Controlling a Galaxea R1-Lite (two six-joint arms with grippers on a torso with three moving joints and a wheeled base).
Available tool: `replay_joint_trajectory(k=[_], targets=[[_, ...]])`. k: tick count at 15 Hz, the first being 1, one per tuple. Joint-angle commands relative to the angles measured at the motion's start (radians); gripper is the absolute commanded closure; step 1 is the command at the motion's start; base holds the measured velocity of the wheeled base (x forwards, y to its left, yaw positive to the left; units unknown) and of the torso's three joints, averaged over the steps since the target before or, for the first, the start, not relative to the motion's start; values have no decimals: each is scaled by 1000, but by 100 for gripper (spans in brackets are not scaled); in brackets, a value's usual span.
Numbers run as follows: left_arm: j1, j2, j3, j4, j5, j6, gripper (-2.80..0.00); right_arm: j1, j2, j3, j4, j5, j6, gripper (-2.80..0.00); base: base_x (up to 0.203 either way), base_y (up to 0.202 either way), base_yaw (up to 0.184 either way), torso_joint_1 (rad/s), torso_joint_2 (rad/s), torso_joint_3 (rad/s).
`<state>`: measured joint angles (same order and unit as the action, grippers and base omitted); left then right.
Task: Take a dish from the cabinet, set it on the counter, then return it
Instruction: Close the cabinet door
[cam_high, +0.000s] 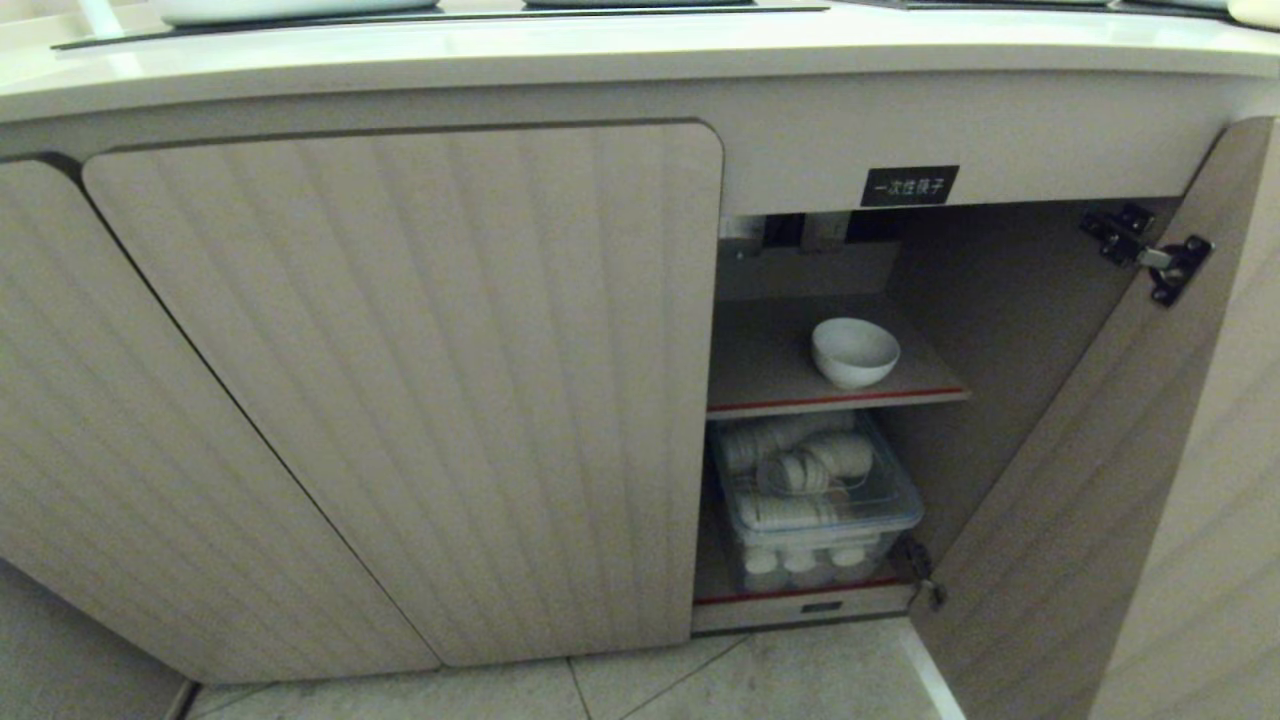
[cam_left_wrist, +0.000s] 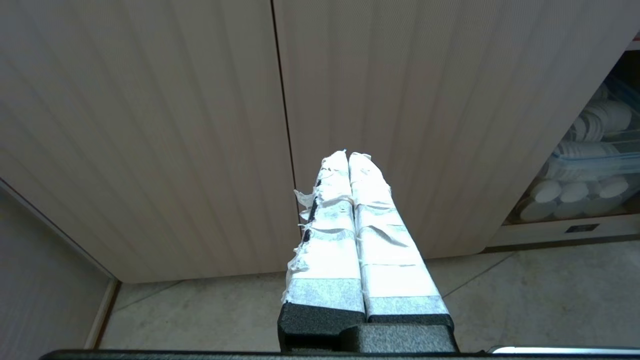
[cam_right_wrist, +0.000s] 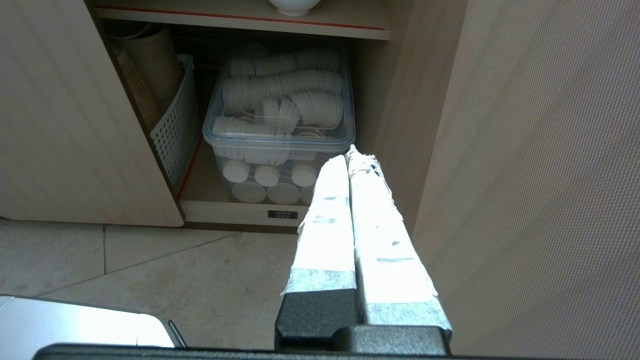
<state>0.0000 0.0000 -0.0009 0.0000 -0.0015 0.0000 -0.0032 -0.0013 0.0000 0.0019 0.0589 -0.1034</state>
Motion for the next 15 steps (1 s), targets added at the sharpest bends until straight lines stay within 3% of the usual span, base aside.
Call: replay_joint_trajectory(k=[1, 13, 15], targets=[[0, 0, 1, 0, 0, 0, 0, 0, 1, 0, 0, 1, -1, 0, 0, 0, 0, 0, 0, 0], [0, 0, 0, 0, 2, -2, 0, 0, 1, 0, 1, 1, -1, 0, 0, 0, 0, 0, 0, 0], [0, 0, 1, 0, 2, -2, 0, 0, 1, 0, 0, 1, -1, 0, -118, 0, 3, 8, 2, 3]])
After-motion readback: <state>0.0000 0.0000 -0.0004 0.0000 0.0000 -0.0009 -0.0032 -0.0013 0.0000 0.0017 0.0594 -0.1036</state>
